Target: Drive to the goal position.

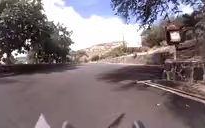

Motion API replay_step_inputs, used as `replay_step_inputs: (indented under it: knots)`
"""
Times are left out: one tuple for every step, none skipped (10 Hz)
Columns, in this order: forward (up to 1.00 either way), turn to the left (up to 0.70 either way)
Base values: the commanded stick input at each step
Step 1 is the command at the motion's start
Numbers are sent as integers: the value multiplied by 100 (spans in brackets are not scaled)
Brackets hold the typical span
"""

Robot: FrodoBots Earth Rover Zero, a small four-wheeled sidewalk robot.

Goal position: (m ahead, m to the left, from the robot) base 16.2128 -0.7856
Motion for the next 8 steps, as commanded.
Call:
replay_step_inputs:
  knots:
    - [70,-24]
    - [70,-28]
    - [70,-28]
    - [70,-25]
    - [70,0]
    - [70,0]
    - [70,0]
    - [70,0]
